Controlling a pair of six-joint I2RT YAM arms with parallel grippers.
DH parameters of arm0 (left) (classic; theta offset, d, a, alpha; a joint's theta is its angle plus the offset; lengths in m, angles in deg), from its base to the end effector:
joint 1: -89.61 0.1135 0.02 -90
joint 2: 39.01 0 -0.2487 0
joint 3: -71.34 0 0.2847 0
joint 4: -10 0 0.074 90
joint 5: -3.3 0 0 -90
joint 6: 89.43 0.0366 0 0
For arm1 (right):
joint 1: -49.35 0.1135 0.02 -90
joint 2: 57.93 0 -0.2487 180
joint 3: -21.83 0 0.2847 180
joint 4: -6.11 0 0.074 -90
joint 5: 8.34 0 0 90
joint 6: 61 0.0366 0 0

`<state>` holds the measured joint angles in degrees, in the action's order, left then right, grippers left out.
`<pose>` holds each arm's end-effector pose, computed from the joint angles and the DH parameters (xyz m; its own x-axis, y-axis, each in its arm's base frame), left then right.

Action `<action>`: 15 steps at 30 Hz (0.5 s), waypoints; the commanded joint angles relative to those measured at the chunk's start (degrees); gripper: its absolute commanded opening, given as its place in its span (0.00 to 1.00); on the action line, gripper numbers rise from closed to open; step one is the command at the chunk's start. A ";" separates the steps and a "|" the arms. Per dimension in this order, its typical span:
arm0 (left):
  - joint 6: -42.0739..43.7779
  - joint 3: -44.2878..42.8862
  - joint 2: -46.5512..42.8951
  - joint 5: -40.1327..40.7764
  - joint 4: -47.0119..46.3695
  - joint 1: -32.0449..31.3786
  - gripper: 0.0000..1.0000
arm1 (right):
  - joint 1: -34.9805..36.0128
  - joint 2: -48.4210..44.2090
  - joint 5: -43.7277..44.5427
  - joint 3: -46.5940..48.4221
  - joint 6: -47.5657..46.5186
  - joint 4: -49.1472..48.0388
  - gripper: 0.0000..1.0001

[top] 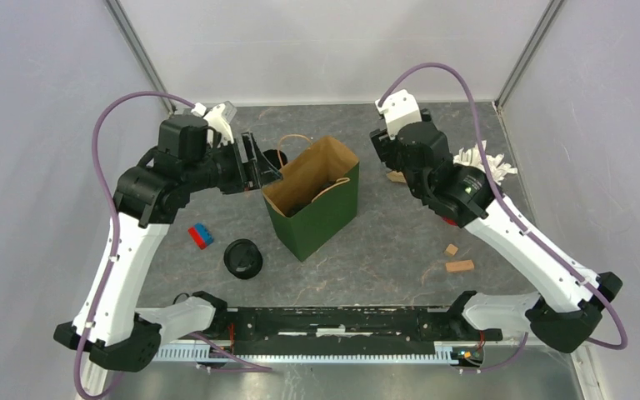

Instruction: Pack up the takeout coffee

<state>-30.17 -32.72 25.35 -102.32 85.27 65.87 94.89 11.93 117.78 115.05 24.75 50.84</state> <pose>0.1977 -0.0977 0.4560 -0.7583 -0.2043 -0.6191 0.2334 0.8016 -0.5504 0.2200 0.1934 0.4221 -0.2403 -0.3303 -0.9128 -0.2104 0.9357 -0.2832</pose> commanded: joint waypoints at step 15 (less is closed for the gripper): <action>11.46 3.86 -9.94 10.62 -3.81 0.01 0.87 | -20.51 3.70 -1.74 2.75 7.88 21.32 0.51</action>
<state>-23.11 -30.29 17.11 -94.67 84.33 65.87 76.46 16.17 118.26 116.52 28.90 67.10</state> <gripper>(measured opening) 0.861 0.536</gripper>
